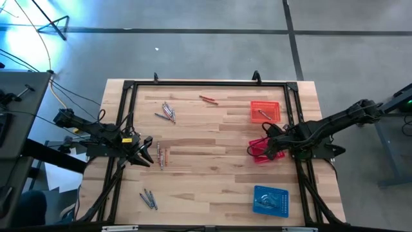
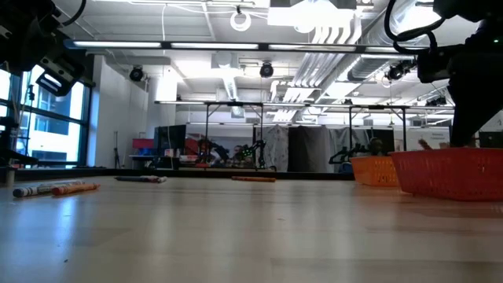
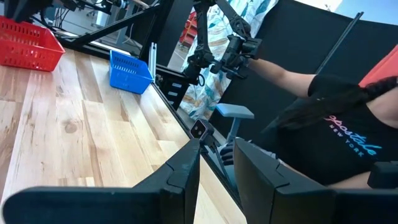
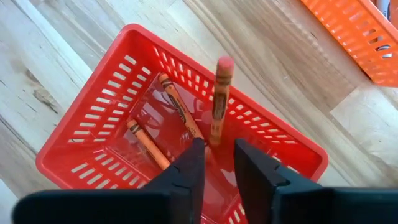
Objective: Sort crayons
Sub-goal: Put the orange crayon into the red bin
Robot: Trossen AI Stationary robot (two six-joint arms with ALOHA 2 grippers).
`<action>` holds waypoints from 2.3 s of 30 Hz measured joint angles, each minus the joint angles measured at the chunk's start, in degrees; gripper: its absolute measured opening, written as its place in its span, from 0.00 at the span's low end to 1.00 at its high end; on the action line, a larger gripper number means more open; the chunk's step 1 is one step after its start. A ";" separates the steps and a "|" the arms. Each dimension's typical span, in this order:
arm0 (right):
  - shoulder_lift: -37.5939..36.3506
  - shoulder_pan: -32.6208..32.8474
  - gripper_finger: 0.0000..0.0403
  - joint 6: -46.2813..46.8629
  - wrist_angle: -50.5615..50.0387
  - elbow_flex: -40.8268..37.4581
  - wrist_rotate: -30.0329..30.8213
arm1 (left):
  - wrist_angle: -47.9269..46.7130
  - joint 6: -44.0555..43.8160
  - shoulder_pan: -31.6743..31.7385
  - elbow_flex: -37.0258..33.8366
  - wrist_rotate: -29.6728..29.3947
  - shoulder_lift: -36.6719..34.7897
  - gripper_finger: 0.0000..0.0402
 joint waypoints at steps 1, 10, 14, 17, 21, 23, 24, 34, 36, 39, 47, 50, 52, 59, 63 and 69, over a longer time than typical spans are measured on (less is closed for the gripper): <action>0.00 0.00 0.21 -0.01 0.00 0.00 -0.01 | 0.00 0.01 -0.01 0.00 -0.01 0.00 0.21; 0.00 0.00 0.23 -0.08 3.38 0.00 -0.05 | 0.00 0.01 -0.01 0.00 0.01 0.00 0.21; 0.00 0.00 0.21 -1.96 6.27 0.00 0.14 | 0.00 0.01 0.00 -0.01 -0.01 0.00 0.21; 0.00 0.00 0.21 -4.64 8.56 0.00 0.15 | 0.00 0.01 0.01 0.00 0.00 0.00 0.21; 0.00 0.01 0.21 -8.51 11.72 0.00 -2.49 | 0.00 0.01 -0.01 0.00 -0.01 0.00 0.21; 0.00 0.04 0.21 -10.50 13.95 -0.01 -3.98 | 0.00 0.01 0.00 0.00 0.01 0.00 0.21; 0.00 0.04 0.21 -11.37 15.10 0.00 -4.45 | 0.00 0.01 -0.01 0.00 -0.01 0.00 0.21; 0.00 0.04 0.21 -25.94 23.32 0.00 -5.00 | 0.00 0.01 -0.01 0.00 -0.01 0.00 0.21; 0.00 0.04 0.21 -27.40 24.92 0.00 -5.00 | 0.00 0.00 -0.01 -0.01 -0.01 0.00 0.21; 0.00 0.04 0.21 -29.19 26.95 0.00 -4.99 | 0.00 0.01 0.01 0.00 -0.01 0.00 0.21; 0.00 0.04 0.21 -40.12 30.08 0.00 -1.42 | 0.00 0.01 0.00 -0.01 -0.01 0.00 0.21; 0.00 -0.14 0.21 -44.44 29.92 0.00 2.72 | 0.00 0.00 0.00 -0.02 -0.01 0.00 0.21; 0.00 -0.56 0.21 -46.61 29.92 0.00 4.93 | 0.00 0.01 0.01 -0.01 -0.01 0.00 0.21; 0.00 -3.35 0.21 -49.65 29.14 0.00 8.02 | 0.00 0.01 -0.01 0.00 -0.01 0.00 0.21; 0.00 -5.46 0.21 -50.78 28.93 0.00 8.07 | 0.00 0.01 -0.01 0.00 -0.01 0.00 0.21; 0.00 -9.27 0.21 -53.04 30.89 0.00 8.07 | 0.00 0.01 -0.01 0.00 -0.01 0.00 0.21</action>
